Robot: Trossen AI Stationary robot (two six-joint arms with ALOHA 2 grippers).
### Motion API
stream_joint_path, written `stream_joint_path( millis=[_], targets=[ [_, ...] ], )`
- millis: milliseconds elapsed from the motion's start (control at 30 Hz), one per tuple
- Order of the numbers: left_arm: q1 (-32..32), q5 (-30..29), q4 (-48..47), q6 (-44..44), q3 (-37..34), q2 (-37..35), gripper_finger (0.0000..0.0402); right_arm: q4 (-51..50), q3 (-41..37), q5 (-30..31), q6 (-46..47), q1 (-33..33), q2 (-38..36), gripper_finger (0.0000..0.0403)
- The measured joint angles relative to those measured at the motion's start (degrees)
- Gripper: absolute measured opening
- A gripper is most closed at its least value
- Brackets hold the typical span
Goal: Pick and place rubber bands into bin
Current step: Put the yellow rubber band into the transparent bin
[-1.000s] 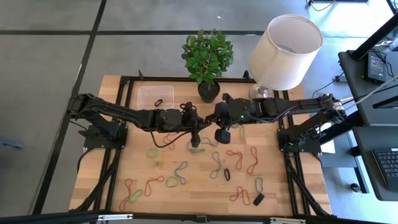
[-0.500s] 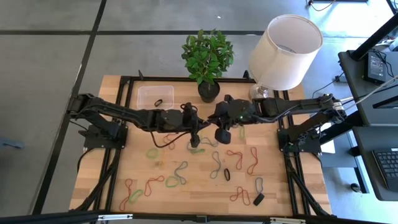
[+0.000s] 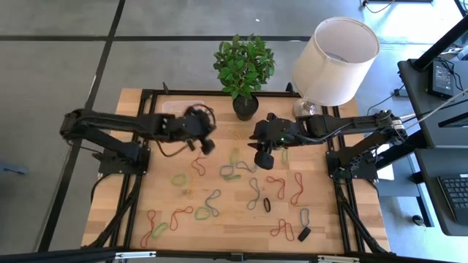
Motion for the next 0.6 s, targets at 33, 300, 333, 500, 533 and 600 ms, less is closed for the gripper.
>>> stream_joint_path(
  millis=[33, 300, 333, 500, 533, 600],
  targets=[
    [1.5, -0.5, -2.4, 0.0, 0.0, -1.2, 0.0003, -0.1, 0.0, 0.0, 0.3, 0.0, 0.0, 0.0123],
    [15.4, 1.9, -13.2, 7.1, 0.0, -5.4, 0.0003, -0.2, 0.0, 5.3, 4.2, 0.0, 0.0, 0.0123],
    [17.4, 2.9, -13.5, 8.4, -0.1, -5.3, 0.0003, -0.2, 0.0, 5.5, 4.6, 0.0, 0.0, 0.0123],
    [26.4, 9.0, -13.8, 14.8, -1.6, -3.7, 0.0003, -0.2, 0.0, 6.2, 8.3, 0.0, 0.0, 0.0123],
    [28.0, 10.0, -13.6, 15.5, -2.2, -3.3, 0.0003, -0.2, 0.0, 6.5, 9.2, 0.0, 0.0, 0.0123],
    [31.0, 12.4, -12.4, 16.6, -4.0, -2.4, 0.0003, -0.2, 0.0, 7.4, 11.3, 0.0, 0.0, 0.0123]
  ],
)
